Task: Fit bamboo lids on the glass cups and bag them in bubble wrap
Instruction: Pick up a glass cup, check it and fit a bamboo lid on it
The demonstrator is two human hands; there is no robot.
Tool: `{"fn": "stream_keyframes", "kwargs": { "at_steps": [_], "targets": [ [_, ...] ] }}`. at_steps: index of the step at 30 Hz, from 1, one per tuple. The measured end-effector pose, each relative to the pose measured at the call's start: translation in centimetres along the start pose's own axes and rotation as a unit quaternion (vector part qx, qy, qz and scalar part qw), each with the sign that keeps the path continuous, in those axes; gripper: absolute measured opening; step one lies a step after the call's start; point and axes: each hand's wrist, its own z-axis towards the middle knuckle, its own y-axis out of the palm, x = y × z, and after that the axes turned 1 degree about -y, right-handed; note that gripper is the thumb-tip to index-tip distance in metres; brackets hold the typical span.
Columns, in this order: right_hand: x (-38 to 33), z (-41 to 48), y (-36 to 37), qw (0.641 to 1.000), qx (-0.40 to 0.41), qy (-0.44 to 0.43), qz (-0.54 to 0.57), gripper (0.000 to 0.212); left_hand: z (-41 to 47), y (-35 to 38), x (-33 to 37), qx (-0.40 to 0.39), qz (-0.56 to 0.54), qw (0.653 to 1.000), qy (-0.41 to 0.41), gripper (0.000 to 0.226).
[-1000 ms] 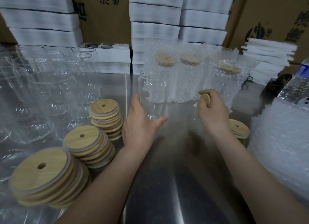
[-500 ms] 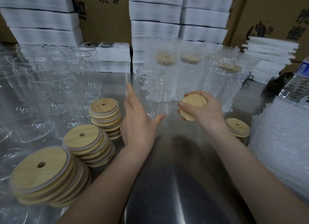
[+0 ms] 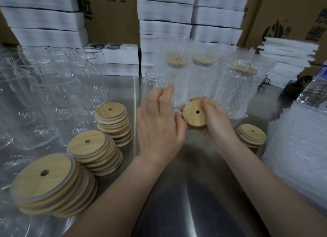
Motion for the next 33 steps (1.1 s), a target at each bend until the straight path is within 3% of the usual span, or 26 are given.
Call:
{"fn": "stream_keyframes", "kwargs": {
  "at_steps": [5,8,10,24,33],
  "targets": [
    [0.0,-0.1,0.4,0.997,-0.023,0.013,0.069,0.041,-0.5,0.1,1.3,-0.133,-0.122,0.981,0.077,0.053],
    [0.1,-0.2,0.7,0.996,-0.037,0.017,0.079,0.058,-0.6,0.2,1.8,-0.251,-0.113,0.959,0.064,0.061],
    [0.1,-0.3,0.9,0.995,-0.054,0.023,0.085,0.066,-0.6,0.4,1.6,-0.273,-0.095,0.955,0.066,0.063],
    [0.7,0.4,0.3,0.997,-0.024,0.075,0.013,0.058,-0.6,0.6,1.0,-0.262,-0.129,0.952,0.096,0.054],
    [0.5,0.4,0.4,0.989,0.008,0.105,0.102,0.055,-1.0,1.1,1.0,-0.122,-0.135,0.977,0.11,0.028]
  ]
}}
